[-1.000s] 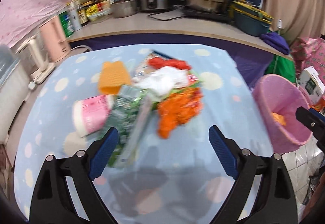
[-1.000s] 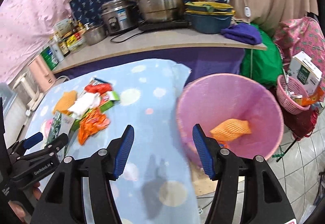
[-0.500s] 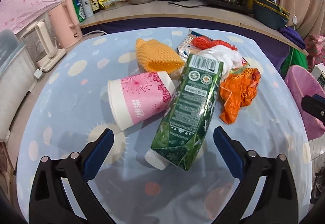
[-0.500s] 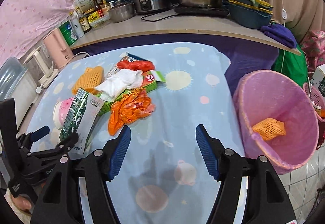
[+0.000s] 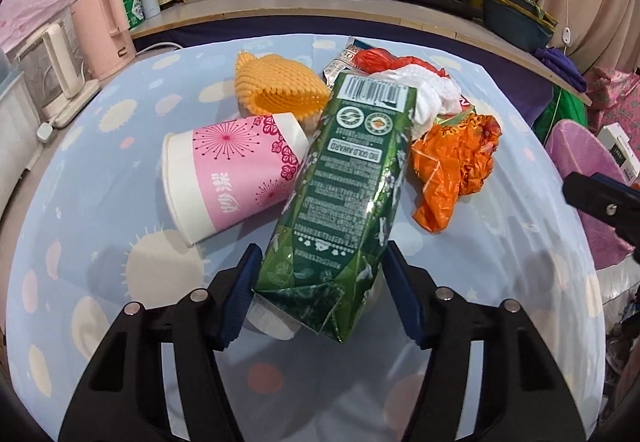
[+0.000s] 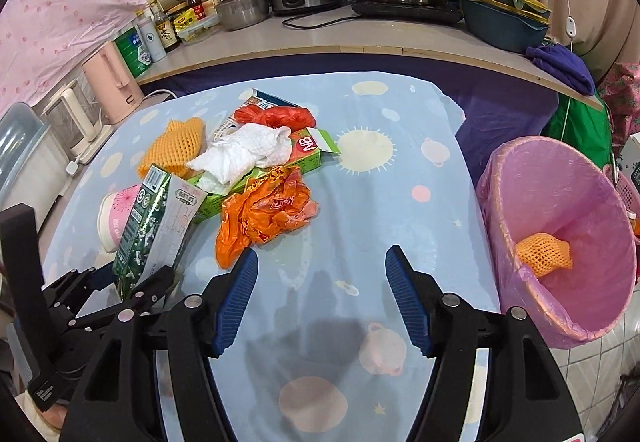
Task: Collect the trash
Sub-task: 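Grasp the green juice carton with the left tool while the right tool grasps the orange wrapper, then carry carton and wrapper over the bin and open both tools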
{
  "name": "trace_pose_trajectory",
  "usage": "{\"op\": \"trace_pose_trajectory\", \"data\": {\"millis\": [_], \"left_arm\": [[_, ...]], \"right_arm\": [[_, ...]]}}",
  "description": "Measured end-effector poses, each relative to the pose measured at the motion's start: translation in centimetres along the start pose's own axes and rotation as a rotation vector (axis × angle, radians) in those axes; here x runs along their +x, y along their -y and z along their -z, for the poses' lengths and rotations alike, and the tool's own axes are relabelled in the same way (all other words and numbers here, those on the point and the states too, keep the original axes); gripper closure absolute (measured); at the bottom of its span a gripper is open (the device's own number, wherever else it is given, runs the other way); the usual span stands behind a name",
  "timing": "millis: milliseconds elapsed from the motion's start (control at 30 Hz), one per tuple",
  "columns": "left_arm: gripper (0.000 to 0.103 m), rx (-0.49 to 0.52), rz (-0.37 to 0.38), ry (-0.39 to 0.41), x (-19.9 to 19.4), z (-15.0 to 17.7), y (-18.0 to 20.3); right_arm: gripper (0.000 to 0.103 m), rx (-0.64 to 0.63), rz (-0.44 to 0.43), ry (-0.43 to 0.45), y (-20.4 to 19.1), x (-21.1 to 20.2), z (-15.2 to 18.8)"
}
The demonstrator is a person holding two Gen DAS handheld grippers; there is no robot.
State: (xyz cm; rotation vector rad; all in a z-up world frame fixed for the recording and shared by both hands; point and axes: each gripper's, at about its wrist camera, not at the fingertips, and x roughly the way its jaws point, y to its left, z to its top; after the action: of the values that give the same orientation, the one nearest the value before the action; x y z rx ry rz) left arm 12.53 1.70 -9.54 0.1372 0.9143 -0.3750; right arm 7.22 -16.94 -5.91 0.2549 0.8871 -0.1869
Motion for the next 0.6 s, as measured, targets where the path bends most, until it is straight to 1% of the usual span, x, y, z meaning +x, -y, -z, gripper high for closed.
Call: {"op": "trace_pose_trajectory", "data": {"millis": [100,167,333,467,533,600], "left_arm": [[0.055,-0.003,0.003,0.006,-0.6,0.3,-0.1],[0.057,-0.005,0.000,0.005,-1.0,0.6,-0.1],[0.057,-0.017,0.014,0.006,-2.0,1.0,-0.5],[0.057,-0.020,0.030,0.015,-3.1,1.2,-0.6],[0.057,-0.023,0.036,0.012,-3.3,1.2,-0.7],[0.057,-0.025,0.041,0.005,-3.5,1.3,-0.8]], "right_arm": [[0.039,-0.002,-0.006,-0.008,-0.2,0.7,-0.2],[0.039,-0.003,-0.013,-0.013,-0.4,1.3,-0.5],[0.039,-0.002,-0.051,-0.031,-1.4,3.3,-1.6],[0.040,-0.028,-0.056,-0.034,-2.8,4.9,-2.3],[0.043,-0.037,-0.056,-0.039,-3.4,5.8,-2.6],[0.049,-0.042,-0.052,-0.048,-3.7,6.7,-2.9]]}}
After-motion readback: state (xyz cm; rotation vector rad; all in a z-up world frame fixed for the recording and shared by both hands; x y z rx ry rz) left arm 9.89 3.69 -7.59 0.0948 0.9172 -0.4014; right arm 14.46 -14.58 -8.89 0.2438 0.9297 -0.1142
